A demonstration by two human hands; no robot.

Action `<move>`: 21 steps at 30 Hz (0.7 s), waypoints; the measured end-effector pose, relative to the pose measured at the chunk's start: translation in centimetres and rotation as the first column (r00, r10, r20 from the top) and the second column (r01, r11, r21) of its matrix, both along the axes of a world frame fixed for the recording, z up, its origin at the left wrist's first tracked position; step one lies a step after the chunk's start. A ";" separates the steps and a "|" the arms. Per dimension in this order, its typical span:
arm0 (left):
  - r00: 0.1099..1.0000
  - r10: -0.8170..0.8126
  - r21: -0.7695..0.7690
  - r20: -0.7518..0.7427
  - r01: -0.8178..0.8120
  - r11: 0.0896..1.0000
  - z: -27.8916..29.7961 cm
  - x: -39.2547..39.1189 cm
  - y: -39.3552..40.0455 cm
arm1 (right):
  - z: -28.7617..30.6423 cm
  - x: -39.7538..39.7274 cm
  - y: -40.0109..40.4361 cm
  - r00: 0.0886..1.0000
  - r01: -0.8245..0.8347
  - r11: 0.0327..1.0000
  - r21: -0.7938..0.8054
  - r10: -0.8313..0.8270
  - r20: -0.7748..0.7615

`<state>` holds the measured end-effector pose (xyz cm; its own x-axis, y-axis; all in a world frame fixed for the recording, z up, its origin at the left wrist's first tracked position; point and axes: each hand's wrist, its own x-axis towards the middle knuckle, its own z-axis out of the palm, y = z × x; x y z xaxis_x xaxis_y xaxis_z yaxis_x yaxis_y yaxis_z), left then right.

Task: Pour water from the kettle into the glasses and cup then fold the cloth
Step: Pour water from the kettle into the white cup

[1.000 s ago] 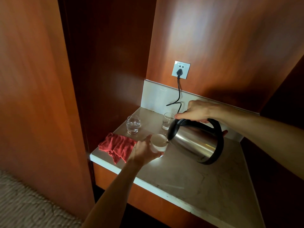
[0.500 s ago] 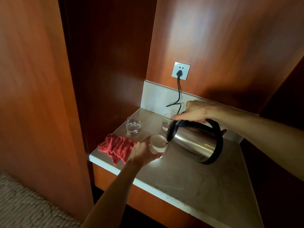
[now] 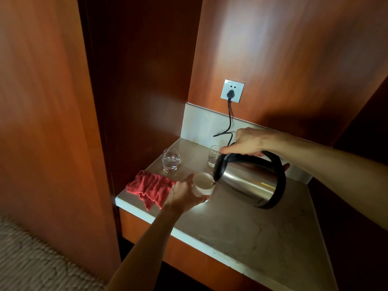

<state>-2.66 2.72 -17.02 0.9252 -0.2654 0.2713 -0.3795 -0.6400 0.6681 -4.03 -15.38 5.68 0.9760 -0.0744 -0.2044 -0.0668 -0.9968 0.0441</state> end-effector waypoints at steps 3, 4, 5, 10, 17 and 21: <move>1.000 0.001 -0.006 0.008 -0.001 1.000 -0.1 0.0 0.0 | 0.0 0.2 0.2 1.000 0.001 1.000 -0.003 -0.001 -0.011; 1.000 0.004 -0.005 0.006 -0.004 1.000 -0.1 0.0 0.0 | 0.0 0.2 0.2 1.000 0.003 1.000 -0.005 -0.003 -0.012; 1.000 0.008 -0.003 0.000 -0.008 1.000 -0.2 0.0 0.0 | 0.0 0.3 0.3 1.000 0.006 1.000 -0.007 -0.006 -0.011; 1.000 0.004 0.005 -0.012 -0.004 1.000 -0.2 0.1 0.0 | -0.1 0.5 0.5 1.000 0.005 1.000 0.005 -0.005 -0.011; 1.000 -0.015 0.006 -0.007 0.015 1.000 -0.2 0.2 0.1 | -0.1 0.9 0.6 1.000 -0.001 1.000 0.003 0.001 -0.010; 1.000 -0.013 -0.001 -0.003 0.013 1.000 -0.3 0.2 0.1 | 0.0 0.7 0.4 1.000 0.015 0.999 0.035 -0.015 -0.014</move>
